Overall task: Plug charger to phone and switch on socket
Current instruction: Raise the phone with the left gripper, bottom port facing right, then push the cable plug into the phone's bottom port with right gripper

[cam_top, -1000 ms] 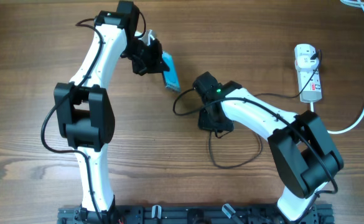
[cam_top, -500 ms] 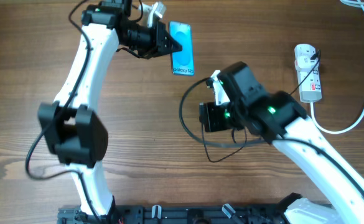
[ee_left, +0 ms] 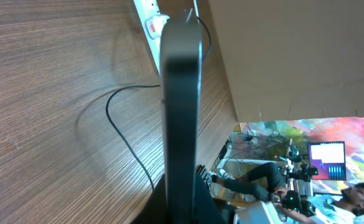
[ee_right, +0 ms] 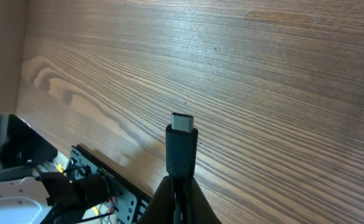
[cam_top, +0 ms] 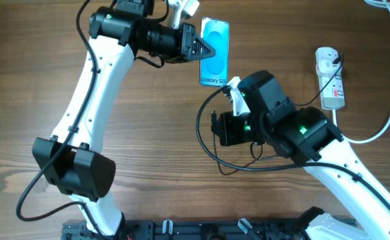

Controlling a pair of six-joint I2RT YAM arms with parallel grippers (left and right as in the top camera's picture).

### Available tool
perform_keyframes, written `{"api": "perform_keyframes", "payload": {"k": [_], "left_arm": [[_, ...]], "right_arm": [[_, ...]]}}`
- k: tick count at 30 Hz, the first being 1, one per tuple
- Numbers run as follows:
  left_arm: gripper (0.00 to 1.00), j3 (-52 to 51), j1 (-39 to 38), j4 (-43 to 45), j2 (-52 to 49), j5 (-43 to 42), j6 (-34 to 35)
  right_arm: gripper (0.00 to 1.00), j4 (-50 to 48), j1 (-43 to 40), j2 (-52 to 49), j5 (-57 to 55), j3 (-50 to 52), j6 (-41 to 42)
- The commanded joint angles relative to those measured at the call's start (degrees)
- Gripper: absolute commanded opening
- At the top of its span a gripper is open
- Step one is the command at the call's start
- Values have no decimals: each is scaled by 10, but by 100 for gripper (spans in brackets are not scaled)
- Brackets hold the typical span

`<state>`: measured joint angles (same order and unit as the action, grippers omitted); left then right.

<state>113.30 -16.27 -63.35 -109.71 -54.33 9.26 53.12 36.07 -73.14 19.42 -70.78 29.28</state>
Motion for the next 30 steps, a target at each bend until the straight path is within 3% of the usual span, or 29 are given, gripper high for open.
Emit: {"api": "perform_keyframes", "payload": {"k": [1, 14, 18, 30], "left_arm": [[4, 12, 8, 4, 13, -11, -1], [4, 12, 3, -20, 14, -58, -31], [4, 12, 3, -25, 14, -133, -82], [4, 12, 4, -35, 14, -95, -105]], "right_arm": [[5, -4, 2, 24, -21, -27, -15], [4, -42, 2, 22, -34, -33, 1], [4, -42, 2, 21, -42, -32, 12], [4, -49, 2, 21, -63, -32, 37]]}}
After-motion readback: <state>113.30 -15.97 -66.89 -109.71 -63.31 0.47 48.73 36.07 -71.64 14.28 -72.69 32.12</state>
